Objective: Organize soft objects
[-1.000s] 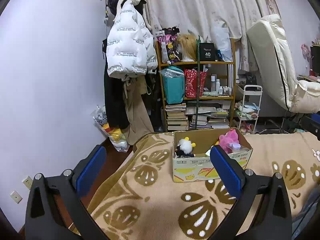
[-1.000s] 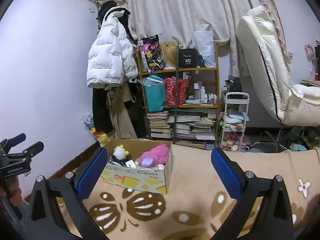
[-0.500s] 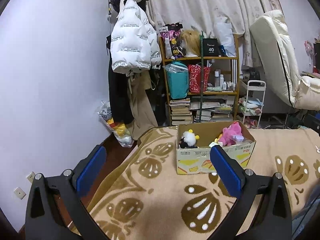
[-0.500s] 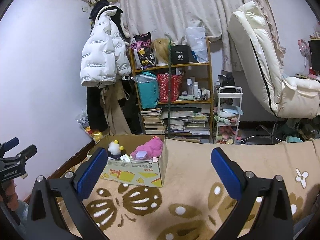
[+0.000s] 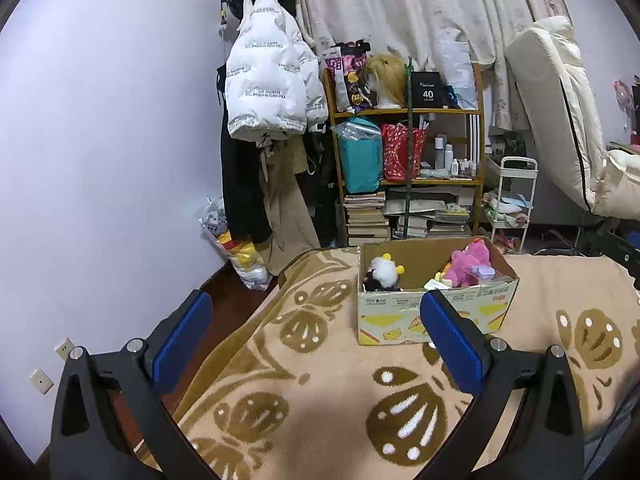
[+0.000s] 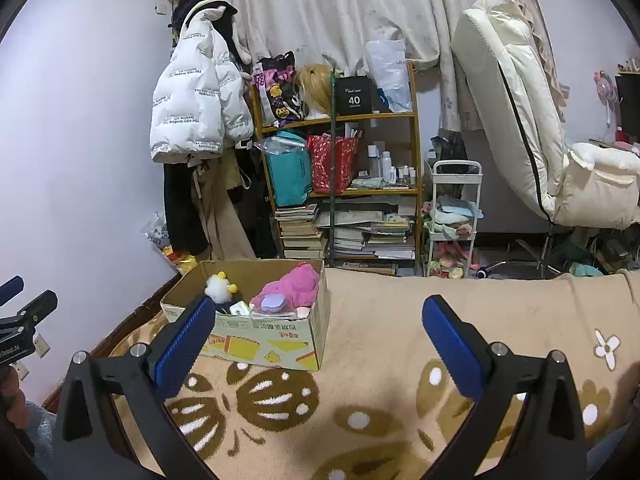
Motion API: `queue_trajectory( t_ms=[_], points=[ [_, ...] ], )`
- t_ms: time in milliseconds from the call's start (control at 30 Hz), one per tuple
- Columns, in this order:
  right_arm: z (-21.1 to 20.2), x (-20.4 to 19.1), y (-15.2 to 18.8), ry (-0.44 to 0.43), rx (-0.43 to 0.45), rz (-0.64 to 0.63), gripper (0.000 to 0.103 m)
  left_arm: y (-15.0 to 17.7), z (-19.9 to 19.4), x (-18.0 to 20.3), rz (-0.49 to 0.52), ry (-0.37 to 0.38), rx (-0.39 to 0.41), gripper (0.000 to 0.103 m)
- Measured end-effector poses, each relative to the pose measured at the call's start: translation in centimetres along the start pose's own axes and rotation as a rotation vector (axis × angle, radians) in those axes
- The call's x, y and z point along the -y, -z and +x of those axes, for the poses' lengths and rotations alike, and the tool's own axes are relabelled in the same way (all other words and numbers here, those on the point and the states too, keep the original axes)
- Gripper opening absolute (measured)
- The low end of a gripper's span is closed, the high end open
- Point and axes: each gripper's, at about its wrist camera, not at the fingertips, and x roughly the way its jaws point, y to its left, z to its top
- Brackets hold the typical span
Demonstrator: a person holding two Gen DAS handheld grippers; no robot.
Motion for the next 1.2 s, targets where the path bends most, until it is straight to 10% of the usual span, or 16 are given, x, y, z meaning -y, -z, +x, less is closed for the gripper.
queue_trajectory(
  t_ms=[1200],
  points=[
    [1.3, 0.7, -0.1, 0.007, 0.000, 0.035, 0.103, 0.9, 1.2, 0.2, 0.009, -0.018, -0.037, 0.102]
  ],
)
